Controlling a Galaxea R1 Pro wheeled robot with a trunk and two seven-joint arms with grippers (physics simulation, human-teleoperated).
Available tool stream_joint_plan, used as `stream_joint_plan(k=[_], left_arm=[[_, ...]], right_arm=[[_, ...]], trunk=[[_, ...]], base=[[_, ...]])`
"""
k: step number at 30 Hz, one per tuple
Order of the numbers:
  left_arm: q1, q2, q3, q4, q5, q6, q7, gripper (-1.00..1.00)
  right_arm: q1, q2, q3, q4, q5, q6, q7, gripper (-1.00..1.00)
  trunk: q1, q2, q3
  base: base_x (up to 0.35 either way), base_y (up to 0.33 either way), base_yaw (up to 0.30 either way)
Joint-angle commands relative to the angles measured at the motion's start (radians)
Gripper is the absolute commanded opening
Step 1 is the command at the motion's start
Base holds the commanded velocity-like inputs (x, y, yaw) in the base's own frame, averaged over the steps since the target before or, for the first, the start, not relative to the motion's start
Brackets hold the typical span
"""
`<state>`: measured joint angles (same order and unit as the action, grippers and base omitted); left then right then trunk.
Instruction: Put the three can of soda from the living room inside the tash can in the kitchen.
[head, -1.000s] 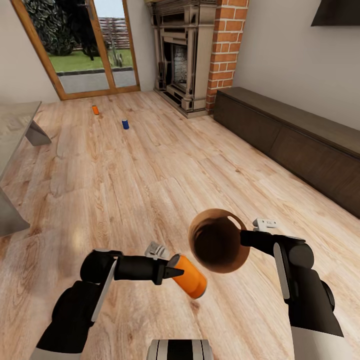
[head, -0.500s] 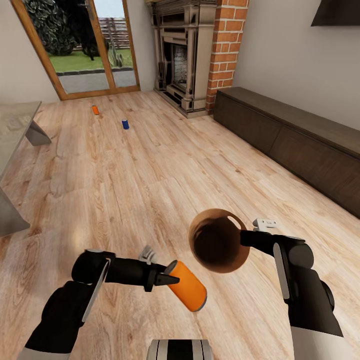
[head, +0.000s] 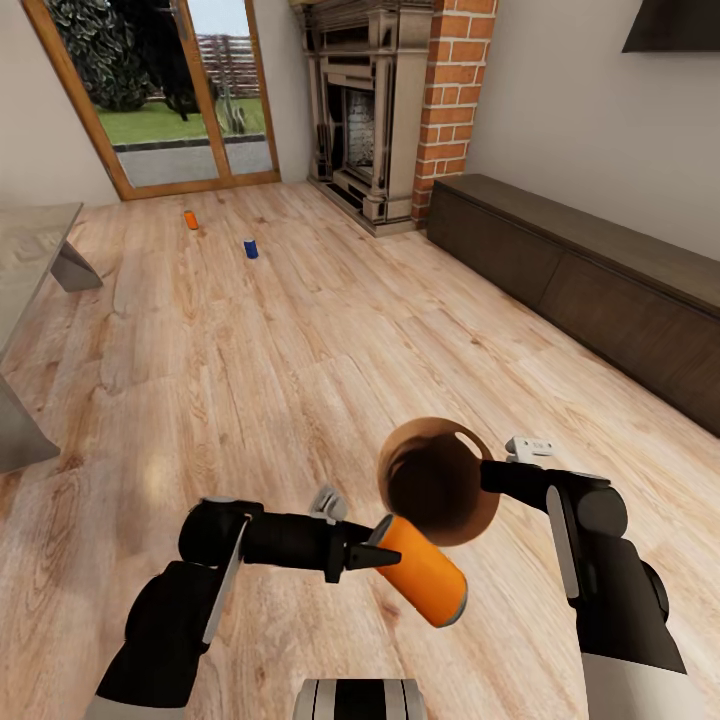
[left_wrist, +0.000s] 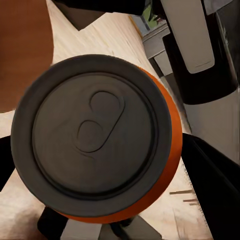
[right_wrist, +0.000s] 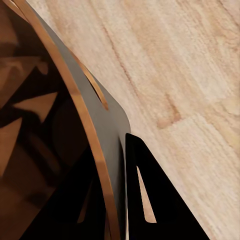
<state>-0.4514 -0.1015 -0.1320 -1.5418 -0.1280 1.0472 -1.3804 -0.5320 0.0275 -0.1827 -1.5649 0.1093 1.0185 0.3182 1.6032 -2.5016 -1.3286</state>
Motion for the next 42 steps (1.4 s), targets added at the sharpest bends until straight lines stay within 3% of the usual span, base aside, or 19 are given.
stream_joint_plan(k=[1,15,22,30,35,37,38,39,42], left_arm=[[0.000,-0.005,0.000,0.000,-0.001,0.000,0.000,-1.00],[-0.001,-0.042,-0.001,0.000,0.002,0.000,-0.001,-1.00],[0.000,-0.042,-0.001,0.000,0.094,0.000,-0.002,-1.00],[-0.001,-0.041,0.004,0.000,0.115,0.000,-0.002,-1.00],[-0.004,-0.036,0.011,-0.001,0.169,0.000,-0.002,-1.00],[-0.004,-0.035,0.028,-0.001,0.174,0.000,-0.001,-1.00],[-0.004,-0.035,0.072,-0.002,0.176,0.000,-0.001,-1.00],[-0.005,-0.035,0.092,-0.002,0.176,0.000,0.000,-1.00],[-0.005,-0.035,0.120,-0.002,0.177,0.000,0.000,-1.00]], right_arm=[[0.000,0.000,0.000,0.000,-0.025,0.003,0.007,-1.00],[0.000,0.000,0.000,0.001,-0.025,0.003,0.006,-1.00],[0.000,0.002,0.000,0.002,-0.022,0.003,0.006,-1.00],[0.000,0.002,0.000,0.002,-0.022,0.003,0.005,-1.00],[0.000,0.002,0.000,0.002,-0.022,0.003,0.005,-1.00],[0.000,0.002,0.000,0.002,-0.022,0.003,0.005,-1.00],[0.000,0.002,0.000,0.002,-0.022,0.003,0.005,-1.00],[0.000,0.002,0.000,0.002,-0.022,0.003,0.005,-1.00],[0.000,0.002,0.001,0.002,-0.022,0.003,0.005,-1.00]], trunk=[[0.000,0.000,0.000],[0.000,0.000,0.000],[0.000,0.000,0.000],[0.000,0.000,0.000],[0.000,0.000,0.000],[0.000,0.000,0.000],[0.000,0.000,0.000],[0.000,0.000,0.000],[0.000,0.000,0.000]], base=[[0.000,0.000,0.000],[0.000,0.000,0.000],[0.000,0.000,0.000],[0.000,0.000,0.000],[0.000,0.000,0.000],[0.000,0.000,0.000],[0.000,0.000,0.000],[0.000,0.000,0.000],[0.000,0.000,0.000]])
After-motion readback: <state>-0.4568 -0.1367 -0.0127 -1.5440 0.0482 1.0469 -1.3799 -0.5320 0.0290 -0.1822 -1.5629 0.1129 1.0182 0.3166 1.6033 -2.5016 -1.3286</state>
